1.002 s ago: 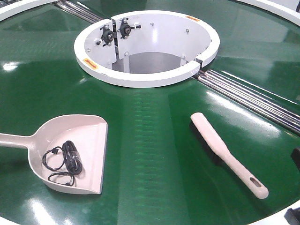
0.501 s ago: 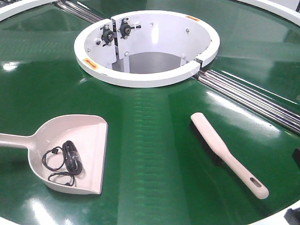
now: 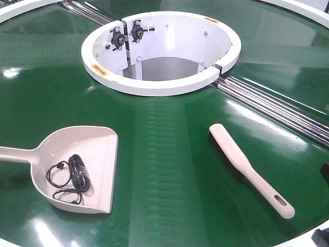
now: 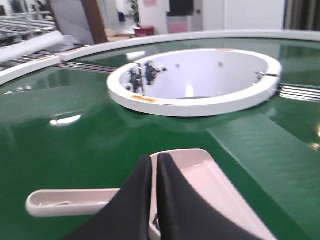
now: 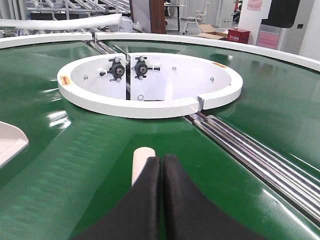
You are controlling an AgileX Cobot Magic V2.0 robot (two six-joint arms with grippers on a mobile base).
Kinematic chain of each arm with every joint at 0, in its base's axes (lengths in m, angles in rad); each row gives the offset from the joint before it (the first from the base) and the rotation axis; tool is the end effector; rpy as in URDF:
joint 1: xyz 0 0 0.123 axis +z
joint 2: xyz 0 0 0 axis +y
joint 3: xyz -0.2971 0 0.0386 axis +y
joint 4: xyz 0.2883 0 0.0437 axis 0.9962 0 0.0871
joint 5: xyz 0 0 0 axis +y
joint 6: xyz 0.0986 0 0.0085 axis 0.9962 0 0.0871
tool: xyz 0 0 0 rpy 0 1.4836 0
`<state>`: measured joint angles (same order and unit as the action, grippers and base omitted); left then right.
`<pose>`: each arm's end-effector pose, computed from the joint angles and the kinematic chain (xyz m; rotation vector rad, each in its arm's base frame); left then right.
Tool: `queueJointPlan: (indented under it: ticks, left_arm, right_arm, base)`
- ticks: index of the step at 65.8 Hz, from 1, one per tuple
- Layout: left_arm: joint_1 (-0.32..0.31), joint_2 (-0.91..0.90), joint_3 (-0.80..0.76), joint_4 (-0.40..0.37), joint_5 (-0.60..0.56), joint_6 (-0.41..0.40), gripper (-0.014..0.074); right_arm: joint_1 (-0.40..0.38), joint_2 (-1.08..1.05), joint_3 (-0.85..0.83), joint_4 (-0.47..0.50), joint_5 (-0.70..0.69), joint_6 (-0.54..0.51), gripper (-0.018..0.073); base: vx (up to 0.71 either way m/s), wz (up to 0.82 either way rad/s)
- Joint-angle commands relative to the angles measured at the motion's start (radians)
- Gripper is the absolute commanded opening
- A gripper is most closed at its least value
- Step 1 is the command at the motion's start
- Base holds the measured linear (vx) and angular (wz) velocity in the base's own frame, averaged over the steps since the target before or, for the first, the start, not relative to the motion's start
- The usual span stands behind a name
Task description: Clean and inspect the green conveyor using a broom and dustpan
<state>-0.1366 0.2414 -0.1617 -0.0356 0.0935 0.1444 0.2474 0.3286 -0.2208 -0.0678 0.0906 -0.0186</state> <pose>0.1091 -0.0153 0.2435 0.2054 1.6440 -0.0238 0.1174 0.0290 0.2568 -0.2748 1.6605 0.1162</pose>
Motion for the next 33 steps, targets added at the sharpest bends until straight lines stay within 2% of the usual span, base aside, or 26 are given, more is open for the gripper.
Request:
queueJointPlan:
  ticks: [1, 11, 16, 22, 33]
  left_arm:
    - [0.043, -0.041, 0.053, 0.036, -0.135, -0.074, -0.0007]
    - [0.053, -0.182, 0.2, 0.036, -0.136, -0.123, -0.0007]
    - [0.052, -0.28, 0.199, 0.036, -0.008, -0.123, -0.0007]
    - [0.051, -0.269, 0.201, 0.047, 0.018, -0.121, -0.0007]
    - [0.052, -0.269, 0.201, 0.046, 0.0, -0.122, -0.0006]
  right_arm:
    - [-0.005, 0.005, -0.027, -0.006, -0.07, 0.0, -0.0009]
    - [-0.005, 0.005, -0.027, -0.006, -0.07, 0.0, -0.0009]
    - [-0.005, 0.005, -0.027, -0.006, -0.07, 0.0, -0.0009]
    - [-0.005, 0.009, -0.027, -0.006, -0.064, 0.0, -0.0009]
    - [-0.005, 0.009, -0.027, -0.006, -0.066, 0.0, -0.0009]
  base:
    - [0.0, 0.0]
    - [0.0, 0.0]
    - [0.0, 0.0]
    - [0.0, 0.0]
    - [0.0, 0.0]
